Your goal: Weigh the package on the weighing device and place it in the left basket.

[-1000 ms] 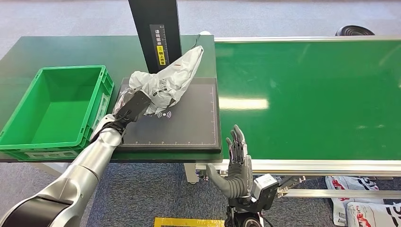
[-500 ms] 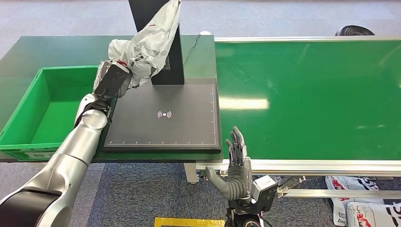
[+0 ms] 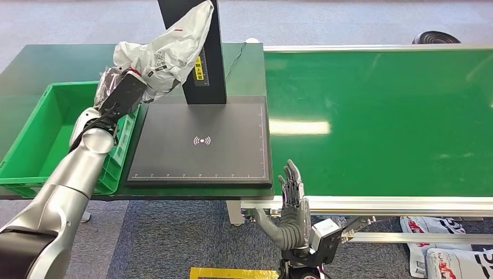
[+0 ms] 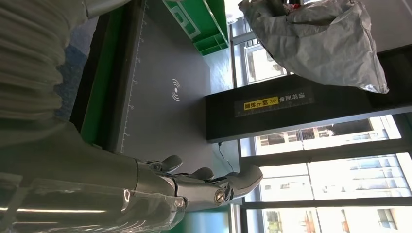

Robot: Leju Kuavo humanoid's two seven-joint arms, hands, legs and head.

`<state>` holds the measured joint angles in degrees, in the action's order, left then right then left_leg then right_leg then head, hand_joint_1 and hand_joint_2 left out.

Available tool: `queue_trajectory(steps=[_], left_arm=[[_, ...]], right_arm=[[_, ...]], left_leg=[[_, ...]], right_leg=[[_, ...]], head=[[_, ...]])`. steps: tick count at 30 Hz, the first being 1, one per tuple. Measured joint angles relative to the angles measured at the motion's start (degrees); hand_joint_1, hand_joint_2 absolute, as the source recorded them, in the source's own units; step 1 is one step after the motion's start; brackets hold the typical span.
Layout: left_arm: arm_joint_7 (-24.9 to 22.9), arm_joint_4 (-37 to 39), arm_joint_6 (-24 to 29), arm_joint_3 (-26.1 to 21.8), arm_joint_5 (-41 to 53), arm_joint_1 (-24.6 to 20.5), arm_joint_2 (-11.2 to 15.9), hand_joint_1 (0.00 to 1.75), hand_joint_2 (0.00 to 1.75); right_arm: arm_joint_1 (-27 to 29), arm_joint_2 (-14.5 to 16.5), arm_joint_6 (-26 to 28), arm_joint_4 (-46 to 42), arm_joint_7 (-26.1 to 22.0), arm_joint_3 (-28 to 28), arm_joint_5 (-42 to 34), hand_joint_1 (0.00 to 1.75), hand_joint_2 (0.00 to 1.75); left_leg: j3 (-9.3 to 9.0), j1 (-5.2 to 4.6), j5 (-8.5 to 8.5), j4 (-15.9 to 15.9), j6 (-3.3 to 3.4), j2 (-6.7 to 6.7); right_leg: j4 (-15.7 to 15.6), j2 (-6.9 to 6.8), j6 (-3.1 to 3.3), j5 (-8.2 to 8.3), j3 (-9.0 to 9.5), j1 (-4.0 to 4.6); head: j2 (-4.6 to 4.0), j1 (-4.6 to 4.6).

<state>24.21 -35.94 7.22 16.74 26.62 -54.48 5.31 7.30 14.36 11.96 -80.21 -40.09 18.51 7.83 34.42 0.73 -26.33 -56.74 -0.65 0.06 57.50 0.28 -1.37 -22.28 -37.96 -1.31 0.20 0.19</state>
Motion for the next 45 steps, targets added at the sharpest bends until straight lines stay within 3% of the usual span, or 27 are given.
queue_trajectory(steps=[8, 14, 18, 23, 28, 33, 37, 45], left_arm=[[0.23, -1.04, 0.94, 1.56, -0.63, 1.2, 5.14, 1.75, 1.75], [-0.22, -1.26, 2.02, 1.92, 0.24, 1.45, 6.33, 1.75, 1.75], [-2.96, -0.87, 6.63, 3.67, 7.12, 2.01, 13.95, 1.75, 1.75], [-3.16, -0.66, 7.98, 3.69, 8.48, 4.54, 20.38, 1.75, 1.75], [-4.2, -0.83, 8.23, 1.84, 10.12, 8.15, 24.75, 1.75, 1.75], [-4.37, -1.01, 8.23, -0.97, 11.52, 11.5, 27.1, 1.75, 1.75], [-4.13, -1.02, 8.37, -2.49, 11.59, 13.53, 27.85, 0.07, 1.75], [-3.96, -1.01, 9.47, -4.11, 12.08, 15.69, 27.92, 0.0, 1.75]], right_arm=[[0.3, -0.03, 0.61, -0.01, 0.0, 0.0, 0.25, 0.0, 1.75], [0.56, -0.07, 0.97, -0.04, 0.0, 0.0, 0.08, 0.0, 1.75], [1.7, -0.55, 1.66, -0.5, 0.0, -0.01, -0.28, 0.0, 1.75], [2.05, -0.79, 1.52, -0.91, 0.0, -0.03, 0.07, 0.0, 1.75], [2.26, -0.81, 0.49, -1.24, 0.05, -0.08, 1.04, 0.0, 1.75], [2.35, -0.81, -0.05, -1.27, 0.38, -0.15, 1.75, 0.0, 1.75], [2.46, -0.81, -0.07, -1.33, 0.51, -0.26, 1.97, 0.0, 1.75], [3.02, -0.81, -0.04, -1.77, 0.6, -0.59, 2.21, 0.0, 1.75]], left_leg=[[0.0, 0.0, 0.0, 0.0, 0.0, 0.02], [0.0, 0.0, 0.0, 0.01, 0.0, 0.03], [0.01, 0.01, -0.01, 0.04, -0.02, 0.2], [0.0, 0.05, -0.03, 0.05, -0.05, 0.31], [0.01, 0.05, -0.03, 0.05, -0.06, 0.31], [0.02, 0.05, -0.04, 0.05, -0.06, 0.3], [0.01, 0.05, -0.04, 0.05, -0.06, 0.3], [0.01, 0.05, -0.04, 0.05, -0.07, 0.29]], right_leg=[[0.0, 0.02, 0.01, 0.0, -0.02, 0.0], [0.01, 0.02, 0.01, -0.01, -0.02, 0.0], [0.02, 0.19, 0.01, -0.01, -0.07, 0.01], [0.02, 0.35, 0.04, -0.02, -0.13, 0.04], [0.02, 0.35, 0.05, -0.04, -0.16, 0.04], [0.02, 0.34, 0.06, -0.04, -0.15, 0.04], [0.02, 0.34, 0.06, -0.04, -0.16, 0.04], [0.02, 0.34, 0.06, -0.04, -0.15, 0.04]], head=[[0.0, -0.01], [0.0, -0.02], [0.0, -0.02], [0.0, -0.02], [0.0, -0.02], [0.0, -0.02], [0.0, -0.03], [0.0, -0.02]])
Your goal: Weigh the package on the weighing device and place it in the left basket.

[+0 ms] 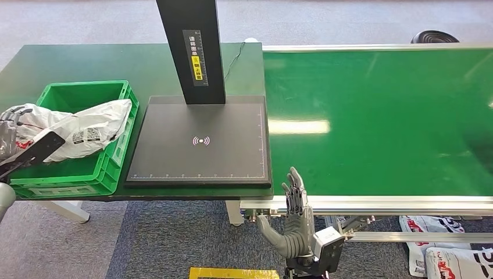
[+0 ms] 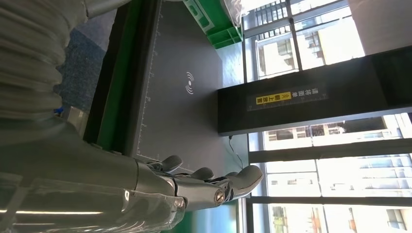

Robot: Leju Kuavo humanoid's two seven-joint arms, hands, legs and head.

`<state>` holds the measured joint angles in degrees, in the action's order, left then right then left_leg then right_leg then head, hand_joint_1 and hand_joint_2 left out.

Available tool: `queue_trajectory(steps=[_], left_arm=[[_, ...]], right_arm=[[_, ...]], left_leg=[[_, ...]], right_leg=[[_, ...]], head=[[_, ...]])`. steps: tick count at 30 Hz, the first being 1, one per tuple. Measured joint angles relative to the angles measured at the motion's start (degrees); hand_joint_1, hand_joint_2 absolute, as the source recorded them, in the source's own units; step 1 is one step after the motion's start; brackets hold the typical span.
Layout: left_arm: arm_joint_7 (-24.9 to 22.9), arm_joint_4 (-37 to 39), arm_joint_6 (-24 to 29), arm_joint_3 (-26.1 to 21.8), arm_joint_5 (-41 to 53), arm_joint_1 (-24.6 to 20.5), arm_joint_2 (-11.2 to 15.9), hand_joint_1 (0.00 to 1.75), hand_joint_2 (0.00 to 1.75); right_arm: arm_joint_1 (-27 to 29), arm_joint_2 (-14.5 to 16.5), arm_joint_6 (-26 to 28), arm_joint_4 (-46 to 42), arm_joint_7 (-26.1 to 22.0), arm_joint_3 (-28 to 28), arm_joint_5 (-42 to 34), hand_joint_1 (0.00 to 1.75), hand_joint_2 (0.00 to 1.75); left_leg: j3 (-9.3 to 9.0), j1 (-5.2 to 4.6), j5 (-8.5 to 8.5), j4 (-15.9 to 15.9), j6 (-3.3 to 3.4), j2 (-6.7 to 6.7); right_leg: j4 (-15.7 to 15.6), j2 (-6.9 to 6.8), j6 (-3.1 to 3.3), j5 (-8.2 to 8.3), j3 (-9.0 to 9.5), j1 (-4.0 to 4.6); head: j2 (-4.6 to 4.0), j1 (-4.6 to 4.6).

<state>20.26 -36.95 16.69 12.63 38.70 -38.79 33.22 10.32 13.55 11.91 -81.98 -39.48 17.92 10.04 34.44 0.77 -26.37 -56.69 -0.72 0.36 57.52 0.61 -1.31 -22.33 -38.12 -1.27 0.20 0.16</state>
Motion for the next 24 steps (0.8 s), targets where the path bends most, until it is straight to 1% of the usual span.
queue_trajectory(steps=[6, 12, 17, 21, 24], left_arm=[[1.3, -0.03, 0.16, -1.31, 0.02, 2.41, -0.3, 0.0, 1.75], [0.99, 0.13, 0.39, -2.16, 2.02, 2.6, -2.07, 0.0, 1.75], [2.4, -0.03, 0.46, -3.4, 0.09, 2.63, -3.43, 0.0, 1.75], [4.02, -2.67, -0.17, -4.55, -3.65, 2.94, -5.15, 0.0, 1.75], [4.18, -5.54, -2.16, -4.52, -5.82, 1.83, -7.15, 0.0, 1.75]], right_arm=[[0.08, 0.01, -0.4, -0.03, -0.01, -0.02, 0.15, 0.0, 1.75], [0.01, 0.35, -1.3, -0.1, 0.01, -0.4, 0.94, 0.0, 1.75], [-0.02, 0.69, -1.9, -0.1, 0.0, -0.72, 1.09, 0.0, 1.75], [-0.48, 0.97, -1.95, 0.07, -0.01, -0.79, 1.11, 0.0, 1.75], [-1.45, 1.18, -1.89, 0.5, -0.01, -0.65, 0.95, 0.0, 1.75]], left_leg=[[-0.01, 0.0, -0.01, 0.0, -0.01, 0.01], [-0.01, -0.01, -0.01, 0.0, -0.01, 0.02], [-0.01, -0.01, -0.01, 0.0, -0.01, 0.0], [-0.01, -0.01, 0.0, -0.01, -0.01, -0.03], [-0.01, -0.02, 0.01, -0.03, 0.0, -0.07]], right_leg=[[0.0, -0.01, 0.0, -0.01, -0.03, 0.0], [-0.01, -0.02, 0.01, 0.0, -0.02, 0.0], [-0.01, -0.02, 0.02, 0.0, -0.02, 0.0], [-0.01, -0.03, 0.02, 0.0, -0.03, 0.0], [-0.01, -0.06, 0.01, 0.01, -0.02, 0.0]], head=[[0.0, 0.0], [0.0, 0.0], [0.0, 0.01], [0.0, 0.0], [0.0, 0.0]])
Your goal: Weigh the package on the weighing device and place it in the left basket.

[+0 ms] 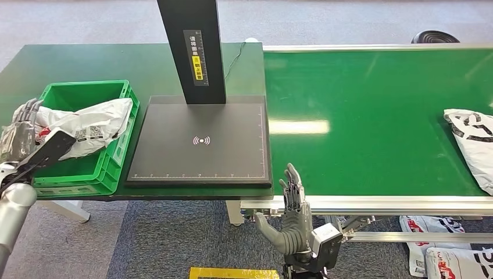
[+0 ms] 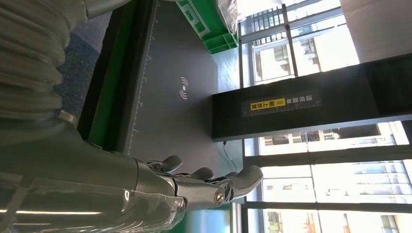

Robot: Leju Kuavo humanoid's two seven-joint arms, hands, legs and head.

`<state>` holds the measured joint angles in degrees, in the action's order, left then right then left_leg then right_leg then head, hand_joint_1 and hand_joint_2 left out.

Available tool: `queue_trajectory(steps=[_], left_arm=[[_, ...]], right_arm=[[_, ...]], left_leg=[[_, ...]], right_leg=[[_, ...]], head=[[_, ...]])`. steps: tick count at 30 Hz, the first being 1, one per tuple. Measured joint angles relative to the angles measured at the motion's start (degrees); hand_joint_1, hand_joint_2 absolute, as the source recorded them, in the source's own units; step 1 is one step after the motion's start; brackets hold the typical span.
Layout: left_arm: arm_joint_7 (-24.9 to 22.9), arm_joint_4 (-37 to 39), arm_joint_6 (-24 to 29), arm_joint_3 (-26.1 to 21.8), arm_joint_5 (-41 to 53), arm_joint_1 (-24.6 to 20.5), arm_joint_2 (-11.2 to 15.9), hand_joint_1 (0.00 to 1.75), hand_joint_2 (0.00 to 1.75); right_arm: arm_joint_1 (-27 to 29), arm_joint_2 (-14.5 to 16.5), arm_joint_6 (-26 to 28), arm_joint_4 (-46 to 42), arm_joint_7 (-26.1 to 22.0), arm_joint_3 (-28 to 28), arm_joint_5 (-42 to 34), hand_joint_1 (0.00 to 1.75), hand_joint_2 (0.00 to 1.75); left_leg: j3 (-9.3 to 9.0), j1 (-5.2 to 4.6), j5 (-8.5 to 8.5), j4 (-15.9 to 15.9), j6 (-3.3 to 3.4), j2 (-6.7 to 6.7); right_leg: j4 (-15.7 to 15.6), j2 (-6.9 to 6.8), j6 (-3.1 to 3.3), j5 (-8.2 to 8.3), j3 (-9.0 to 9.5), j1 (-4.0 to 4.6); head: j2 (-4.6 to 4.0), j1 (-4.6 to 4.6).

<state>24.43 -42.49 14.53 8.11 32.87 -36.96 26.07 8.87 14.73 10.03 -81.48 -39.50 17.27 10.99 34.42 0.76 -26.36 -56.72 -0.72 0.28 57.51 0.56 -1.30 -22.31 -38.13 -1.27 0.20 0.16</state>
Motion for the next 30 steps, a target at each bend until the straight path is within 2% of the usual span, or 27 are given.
queue_trajectory(steps=[4, 9, 13, 21, 28, 30], left_arm=[[-0.01, -3.11, -1.81, 2.68, -1.7, -4.5, -2.65, 0.0, 1.75], [0.86, -7.97, -0.31, 6.94, -8.25, -11.07, -6.31, 0.0, 1.75], [1.74, -11.51, 0.64, 9.06, -13.69, -12.87, -9.42, 0.0, 1.75], [2.09, -16.43, 2.19, 12.66, -16.57, -11.8, -15.36, 0.0, 1.75], [5.9, -19.91, 3.39, 13.68, -20.31, -6.22, -20.03, 0.0, 1.75], [7.87, -20.82, 5.21, 13.86, -20.87, -4.08, -21.49, 0.0, 1.75]], right_arm=[[-0.99, 0.31, 0.29, 0.58, -0.07, 0.41, -0.84, 0.0, 1.75], [-1.98, 0.38, 1.24, 1.69, -0.22, 1.51, -2.57, 0.0, 1.75], [-2.41, 0.18, 2.61, 2.24, -0.26, 2.83, -3.72, 0.0, 1.75], [-2.86, -0.21, 3.03, 2.74, -0.28, 3.66, -4.0, 0.0, 1.75], [-2.9, -0.22, 3.06, 2.84, -0.34, 3.53, -3.15, 0.0, 1.75], [-2.9, -0.21, 3.1, 2.83, -0.34, 3.35, -2.93, 0.0, 1.75]], left_leg=[[-0.01, -0.01, 0.01, -0.02, 0.01, -0.08], [-0.01, -0.01, 0.01, -0.02, 0.0, -0.02], [0.0, -0.01, 0.0, -0.02, 0.0, -0.02], [0.03, -0.01, 0.0, -0.02, 0.01, -0.02], [0.03, -0.01, -0.01, -0.02, 0.01, -0.02], [0.03, -0.02, -0.03, -0.02, 0.02, -0.01]], right_leg=[[0.0, -0.07, -0.01, 0.04, 0.05, -0.01], [0.0, -0.07, 0.0, 0.06, 0.07, -0.01], [0.0, -0.06, 0.0, 0.06, 0.04, -0.01], [0.0, -0.07, 0.0, 0.06, 0.05, -0.02], [0.0, -0.06, 0.0, 0.06, 0.05, -0.02], [0.0, -0.06, -0.01, 0.05, 0.05, -0.03]], head=[[0.0, 0.0], [0.0, 0.01], [0.0, 0.0], [0.0, 0.0], [0.0, 0.01], [0.0, 0.01]])
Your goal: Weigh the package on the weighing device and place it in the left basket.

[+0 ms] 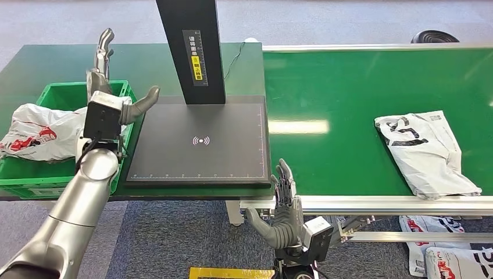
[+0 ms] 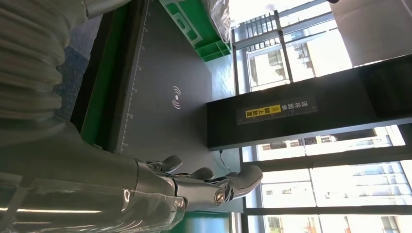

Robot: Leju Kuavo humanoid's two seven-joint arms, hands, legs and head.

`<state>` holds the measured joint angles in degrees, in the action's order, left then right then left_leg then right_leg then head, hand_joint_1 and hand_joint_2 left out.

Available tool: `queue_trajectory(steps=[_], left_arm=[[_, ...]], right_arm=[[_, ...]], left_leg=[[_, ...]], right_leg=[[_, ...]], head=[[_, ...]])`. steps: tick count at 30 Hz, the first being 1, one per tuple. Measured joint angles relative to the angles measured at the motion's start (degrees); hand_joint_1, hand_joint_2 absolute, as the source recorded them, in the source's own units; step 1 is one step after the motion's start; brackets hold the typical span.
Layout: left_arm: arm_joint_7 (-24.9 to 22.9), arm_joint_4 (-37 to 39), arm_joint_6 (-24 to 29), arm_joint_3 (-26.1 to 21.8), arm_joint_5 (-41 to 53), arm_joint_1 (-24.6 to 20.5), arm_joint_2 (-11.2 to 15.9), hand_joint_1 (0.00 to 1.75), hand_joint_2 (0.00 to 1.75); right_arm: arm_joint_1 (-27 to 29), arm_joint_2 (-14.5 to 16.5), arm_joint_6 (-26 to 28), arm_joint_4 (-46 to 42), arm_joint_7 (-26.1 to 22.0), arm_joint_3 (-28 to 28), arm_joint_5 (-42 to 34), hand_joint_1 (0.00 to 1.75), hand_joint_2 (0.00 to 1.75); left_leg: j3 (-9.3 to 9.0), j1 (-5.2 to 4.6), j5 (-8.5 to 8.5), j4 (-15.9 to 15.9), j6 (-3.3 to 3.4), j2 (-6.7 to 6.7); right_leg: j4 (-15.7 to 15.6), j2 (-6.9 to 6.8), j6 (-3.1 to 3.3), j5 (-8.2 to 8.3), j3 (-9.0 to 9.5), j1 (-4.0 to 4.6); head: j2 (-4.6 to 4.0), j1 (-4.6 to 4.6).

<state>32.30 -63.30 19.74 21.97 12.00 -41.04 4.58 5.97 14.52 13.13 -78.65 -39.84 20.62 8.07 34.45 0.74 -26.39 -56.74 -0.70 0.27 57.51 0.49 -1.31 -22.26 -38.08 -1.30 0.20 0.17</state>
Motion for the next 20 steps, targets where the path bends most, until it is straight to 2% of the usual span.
queue_trajectory(steps=[3, 6, 9, 16, 20], left_arm=[[4.32, -2.24, 3.9, 0.17, -2.07, 4.74, -2.25, 0.0, 1.75], [7.11, -6.57, 2.73, -0.06, -10.1, 10.83, -4.4, 0.0, 1.75], [7.66, -10.51, 1.73, -0.28, -13.64, 15.26, -5.82, 0.0, 1.75], [7.79, -14.65, 0.81, -0.84, -15.23, 19.23, -7.09, 0.0, 1.75], [7.8, -16.98, -1.45, -2.69, -17.61, 24.09, -9.28, 0.0, 1.75]], right_arm=[[0.04, 0.05, 0.28, -0.14, 0.15, -0.4, 0.36, 0.0, 1.75], [0.11, 0.09, 0.61, -0.29, 0.31, -0.75, 0.63, 0.0, 1.75], [0.19, 0.13, 0.64, -0.37, 0.35, -1.14, 0.69, 0.0, 1.75], [0.35, 0.19, 0.69, -0.44, 0.37, -1.85, 0.75, 0.0, 1.75], [0.9, 0.23, 1.16, -1.15, 0.47, -2.14, 1.17, 0.0, 1.75]], left_leg=[[0.0, -0.01, -0.02, 0.0, 0.01, 0.0], [0.01, -0.01, -0.06, 0.0, 0.01, 0.01], [0.02, -0.01, -0.08, 0.0, 0.02, 0.0], [-0.01, -0.01, -0.07, 0.01, 0.02, -0.01], [-0.05, -0.01, -0.11, 0.02, 0.04, 0.02]], right_leg=[[0.0, 0.0, -0.02, -0.01, 0.01, -0.01], [-0.01, 0.01, -0.03, -0.04, 0.0, -0.01], [-0.01, 0.0, -0.05, -0.07, 0.0, -0.01], [-0.01, 0.0, -0.05, -0.07, 0.05, -0.01], [-0.01, 0.02, -0.09, -0.1, 0.07, -0.01]], head=[[0.0, -0.01], [0.0, -0.01], [0.0, -0.01], [0.0, -0.01], [0.0, 0.01]])
